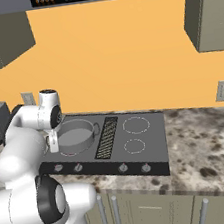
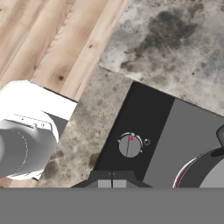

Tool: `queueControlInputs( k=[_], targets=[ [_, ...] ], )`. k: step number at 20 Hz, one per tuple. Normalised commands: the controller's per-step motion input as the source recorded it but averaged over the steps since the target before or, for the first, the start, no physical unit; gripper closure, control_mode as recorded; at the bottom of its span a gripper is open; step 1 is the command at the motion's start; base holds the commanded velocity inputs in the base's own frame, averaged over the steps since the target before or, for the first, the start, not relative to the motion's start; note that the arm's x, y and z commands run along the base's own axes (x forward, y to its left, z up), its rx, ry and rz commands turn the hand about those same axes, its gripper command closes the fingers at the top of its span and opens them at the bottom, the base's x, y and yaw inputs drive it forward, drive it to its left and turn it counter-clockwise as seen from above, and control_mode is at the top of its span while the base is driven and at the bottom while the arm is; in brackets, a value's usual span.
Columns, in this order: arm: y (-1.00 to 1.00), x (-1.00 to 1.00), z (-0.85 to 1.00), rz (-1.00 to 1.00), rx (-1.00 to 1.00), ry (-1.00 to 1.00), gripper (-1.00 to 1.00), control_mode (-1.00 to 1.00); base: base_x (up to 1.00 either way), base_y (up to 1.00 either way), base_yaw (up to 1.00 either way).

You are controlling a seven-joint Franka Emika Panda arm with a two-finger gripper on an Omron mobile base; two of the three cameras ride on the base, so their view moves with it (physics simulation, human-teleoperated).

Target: Turn on the burner for the pot on the stove. Wait thirty seconds for the pot to heat up. Then add the mushroom to the pot.

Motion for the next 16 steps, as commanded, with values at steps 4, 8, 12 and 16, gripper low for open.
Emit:
queueControlInputs(
  k=[4,8,12,16],
  targets=[
    [0.00,0.00,0.00,0.00,0.00,0.00,1.00,-1.00,0.00,0.00,0.00],
    [0.00,0.00,0.00,0.00,0.00,0.00,1.00,-1.00,0.00,0.00,0.00],
    [0.00,0.00,0.00,0.00,0.00,0.00,1.00,-1.00,0.00,0.00,0.00],
    [0.00,0.00,0.00,0.00,0.00,0.00,1.00,-1.00,0.00,0.00,0.00]
  ],
)
